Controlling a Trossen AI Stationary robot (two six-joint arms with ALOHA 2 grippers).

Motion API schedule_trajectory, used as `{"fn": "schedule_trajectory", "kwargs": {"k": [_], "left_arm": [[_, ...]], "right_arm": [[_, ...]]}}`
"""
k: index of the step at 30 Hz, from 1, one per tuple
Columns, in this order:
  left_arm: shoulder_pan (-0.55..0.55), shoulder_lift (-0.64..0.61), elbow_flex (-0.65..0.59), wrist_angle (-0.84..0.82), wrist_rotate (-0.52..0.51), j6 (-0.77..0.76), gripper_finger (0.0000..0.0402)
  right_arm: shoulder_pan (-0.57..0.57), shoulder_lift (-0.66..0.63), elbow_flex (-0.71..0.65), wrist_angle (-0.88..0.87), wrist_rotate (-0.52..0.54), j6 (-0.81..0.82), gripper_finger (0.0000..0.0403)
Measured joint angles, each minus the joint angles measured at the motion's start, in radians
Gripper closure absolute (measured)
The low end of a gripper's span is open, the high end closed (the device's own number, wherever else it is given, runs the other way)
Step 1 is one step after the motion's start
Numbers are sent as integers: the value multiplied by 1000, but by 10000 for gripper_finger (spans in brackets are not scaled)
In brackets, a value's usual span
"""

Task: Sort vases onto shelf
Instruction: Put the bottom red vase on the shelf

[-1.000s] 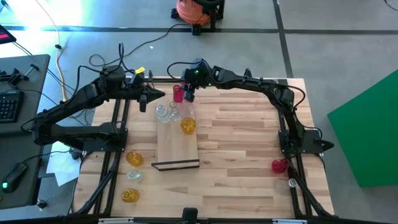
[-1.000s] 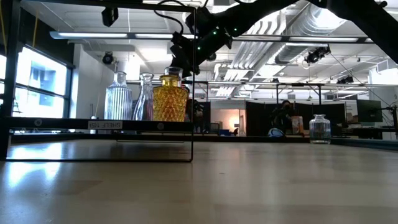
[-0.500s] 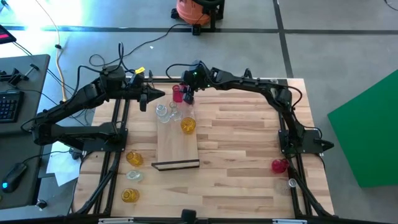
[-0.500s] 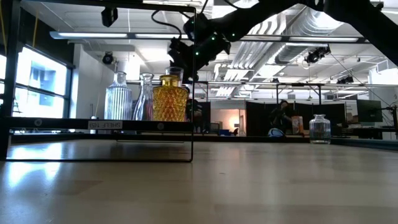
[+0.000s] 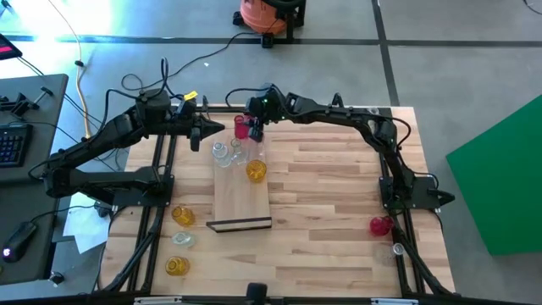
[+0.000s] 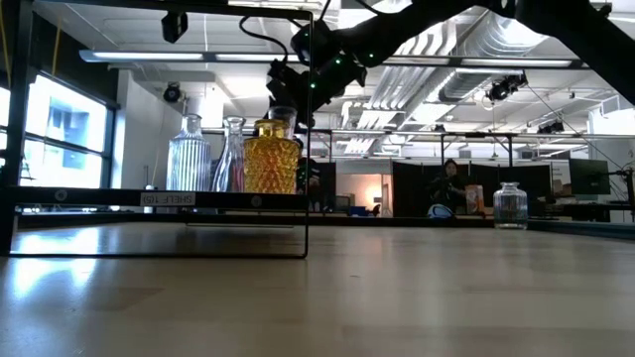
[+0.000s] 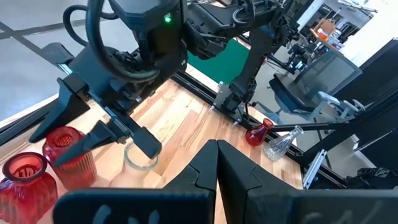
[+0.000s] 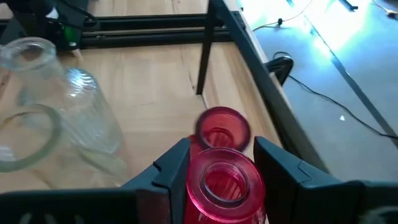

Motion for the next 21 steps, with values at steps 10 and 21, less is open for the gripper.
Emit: {"fn": "schedule_trajectory", "kwargs": {"k": [10,21], "left_arm": [[0,0,0,1,0,0,401],[0,0,0,20,0,1,401]], "right_arm": [[3,0,-1,8,21,-3,273],[-2,-38,-2,36,44,-18,273]]}}
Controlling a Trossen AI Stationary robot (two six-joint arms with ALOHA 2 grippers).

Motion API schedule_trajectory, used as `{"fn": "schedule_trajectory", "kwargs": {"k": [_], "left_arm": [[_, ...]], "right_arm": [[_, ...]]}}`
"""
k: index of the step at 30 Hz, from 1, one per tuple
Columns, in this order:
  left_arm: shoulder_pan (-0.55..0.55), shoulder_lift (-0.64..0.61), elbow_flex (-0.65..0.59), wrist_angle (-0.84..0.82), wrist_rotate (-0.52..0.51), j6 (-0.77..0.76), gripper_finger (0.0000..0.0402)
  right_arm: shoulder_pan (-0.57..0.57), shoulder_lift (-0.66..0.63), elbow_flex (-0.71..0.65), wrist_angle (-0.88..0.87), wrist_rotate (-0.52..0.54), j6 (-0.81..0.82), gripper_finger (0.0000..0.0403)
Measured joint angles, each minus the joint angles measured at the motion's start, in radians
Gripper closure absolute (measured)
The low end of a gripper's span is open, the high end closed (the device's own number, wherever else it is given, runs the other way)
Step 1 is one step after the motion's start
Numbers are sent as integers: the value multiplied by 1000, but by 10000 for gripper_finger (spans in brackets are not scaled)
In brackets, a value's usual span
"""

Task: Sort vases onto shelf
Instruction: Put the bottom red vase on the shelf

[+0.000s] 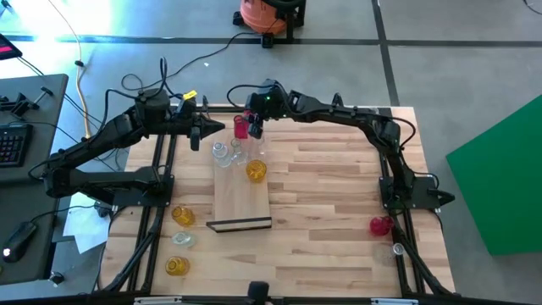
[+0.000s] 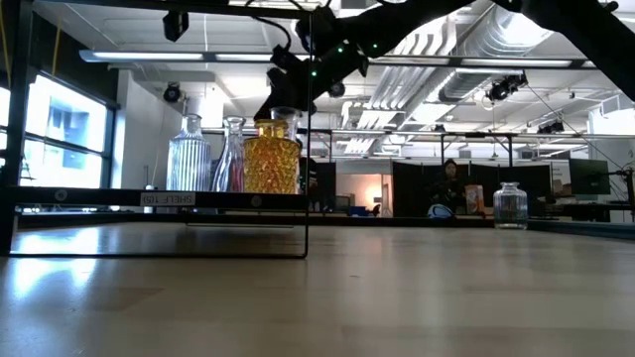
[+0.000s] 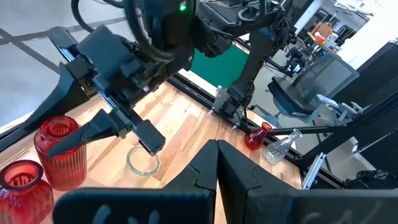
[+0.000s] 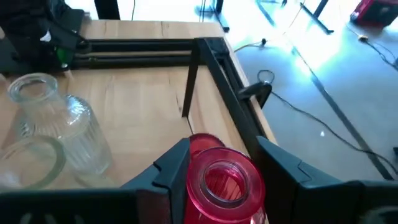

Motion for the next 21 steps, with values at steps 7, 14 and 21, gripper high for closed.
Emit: {"fn": "schedule_trajectory", "kwargs": {"k": [7,14,21], "left_arm": [[0,0,0,0,0,0,401],[0,0,0,0,0,-1,401],[0,0,0,0,0,-1,401]], "right_arm": [[-5,-1,0,-6,-4,0,273],[-6,-1,0,-7,-13,0,269],[-8,-1,0,-7,-14,-2,256]]}}
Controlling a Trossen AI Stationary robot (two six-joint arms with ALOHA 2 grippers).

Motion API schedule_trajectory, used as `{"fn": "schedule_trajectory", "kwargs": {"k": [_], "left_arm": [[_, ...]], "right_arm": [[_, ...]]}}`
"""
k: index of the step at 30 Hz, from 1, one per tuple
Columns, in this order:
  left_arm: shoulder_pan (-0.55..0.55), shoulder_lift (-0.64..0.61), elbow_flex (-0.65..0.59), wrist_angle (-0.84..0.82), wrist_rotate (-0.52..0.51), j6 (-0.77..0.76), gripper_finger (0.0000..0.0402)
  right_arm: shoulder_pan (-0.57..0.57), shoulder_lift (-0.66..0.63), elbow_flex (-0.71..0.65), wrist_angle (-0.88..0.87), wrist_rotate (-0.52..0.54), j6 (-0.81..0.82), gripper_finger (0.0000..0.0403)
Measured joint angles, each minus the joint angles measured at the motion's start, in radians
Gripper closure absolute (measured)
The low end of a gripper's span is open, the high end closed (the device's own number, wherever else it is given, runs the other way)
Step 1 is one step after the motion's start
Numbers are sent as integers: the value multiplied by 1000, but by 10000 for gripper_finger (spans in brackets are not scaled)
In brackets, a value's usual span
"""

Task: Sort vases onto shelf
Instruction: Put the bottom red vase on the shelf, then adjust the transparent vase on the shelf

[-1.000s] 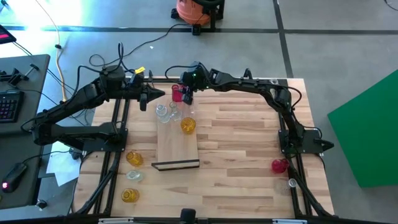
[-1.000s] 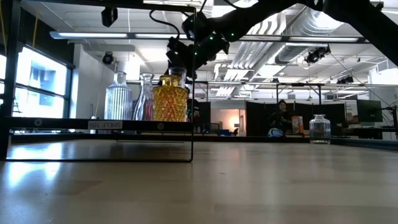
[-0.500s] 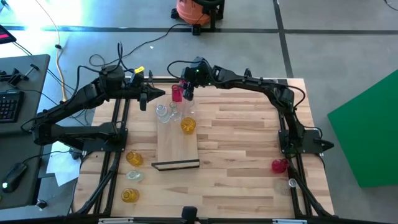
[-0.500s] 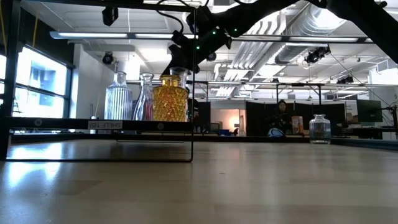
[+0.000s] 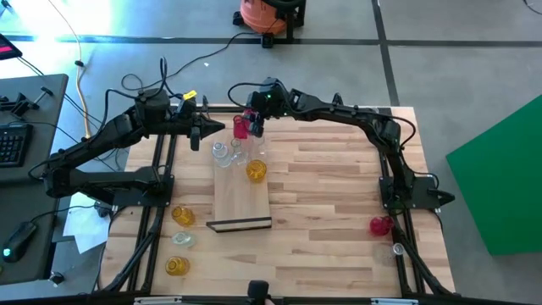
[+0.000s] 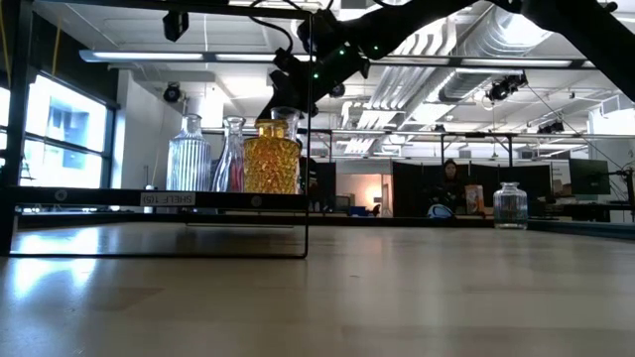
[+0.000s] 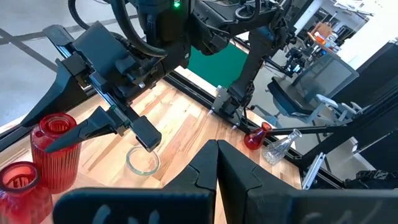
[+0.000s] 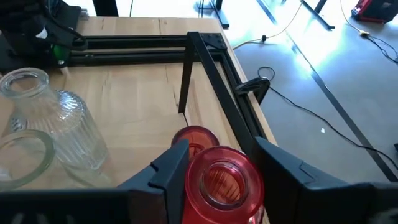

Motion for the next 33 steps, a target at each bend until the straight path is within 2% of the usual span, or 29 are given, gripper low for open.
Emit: {"fn": "schedule_trajectory", "kwargs": {"k": [23,30,33], "left_arm": [[0,0,0,0,0,-1,401],[0,0,0,7,0,0,401],[-1,-1,0,21,1,0,401]], "right_arm": [[-3,-2,0,-23,-17,-5,254],[-2,-83,2,-6,-3,-29,254],[-7,-129,2,-56,20,-35,253]]}}
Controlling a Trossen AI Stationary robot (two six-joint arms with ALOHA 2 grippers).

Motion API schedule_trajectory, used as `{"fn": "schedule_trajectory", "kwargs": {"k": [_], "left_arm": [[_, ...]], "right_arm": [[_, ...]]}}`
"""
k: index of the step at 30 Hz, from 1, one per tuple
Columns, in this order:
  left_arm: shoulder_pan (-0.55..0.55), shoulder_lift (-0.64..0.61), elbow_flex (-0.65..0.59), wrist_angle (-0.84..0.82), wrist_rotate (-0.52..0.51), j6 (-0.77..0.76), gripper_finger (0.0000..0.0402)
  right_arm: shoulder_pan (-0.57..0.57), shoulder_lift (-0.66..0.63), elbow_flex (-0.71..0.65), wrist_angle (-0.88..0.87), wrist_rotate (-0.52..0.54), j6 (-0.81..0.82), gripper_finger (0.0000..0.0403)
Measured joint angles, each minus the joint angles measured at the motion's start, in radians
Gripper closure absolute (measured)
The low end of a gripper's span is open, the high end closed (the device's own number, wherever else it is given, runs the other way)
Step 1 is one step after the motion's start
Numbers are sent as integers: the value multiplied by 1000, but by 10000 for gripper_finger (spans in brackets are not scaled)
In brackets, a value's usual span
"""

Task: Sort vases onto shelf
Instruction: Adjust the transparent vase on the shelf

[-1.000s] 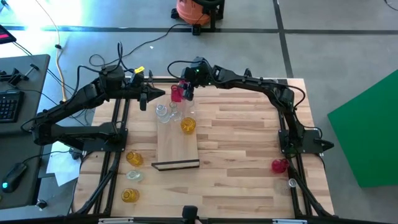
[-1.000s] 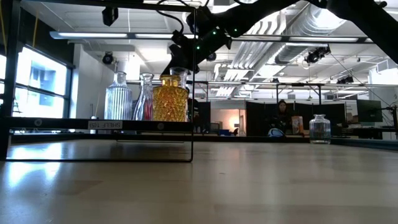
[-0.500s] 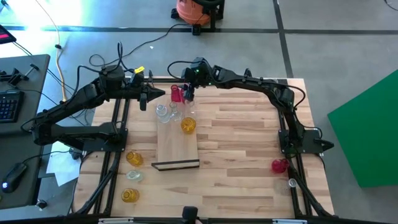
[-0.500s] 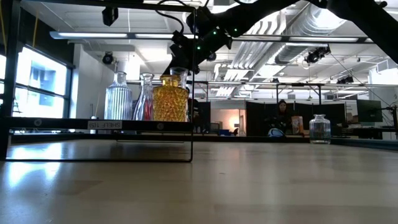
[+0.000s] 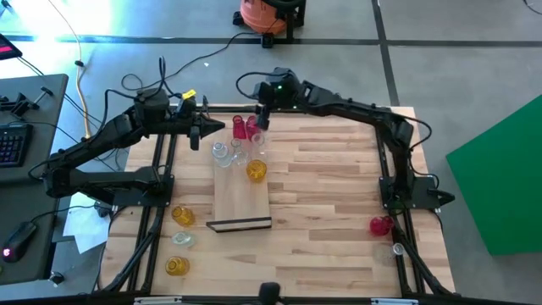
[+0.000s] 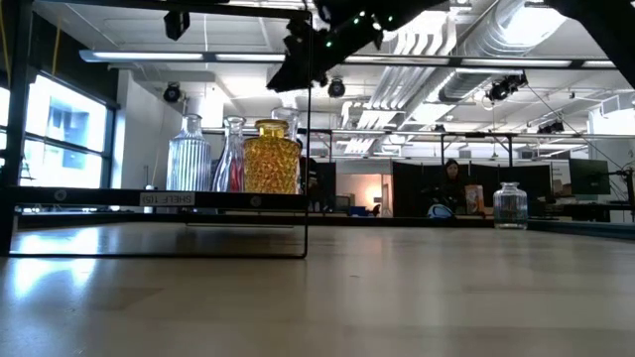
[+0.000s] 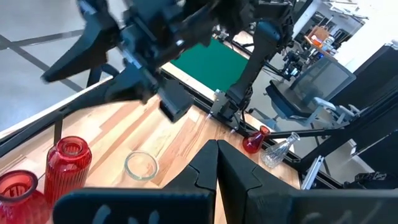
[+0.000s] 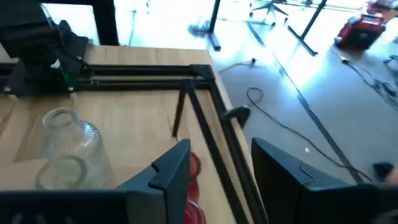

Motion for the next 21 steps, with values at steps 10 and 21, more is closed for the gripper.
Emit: {"fn": "schedule_trajectory", "kwargs": {"k": [10,21], "left_arm": [[-32,-9,0,-7,-93,9,401],[-31,-9,0,1,-108,-44,401]], "right_arm": [[-16,-50,0,-542,111,63,311],[14,-48,-2,-682,18,84,397]]}}
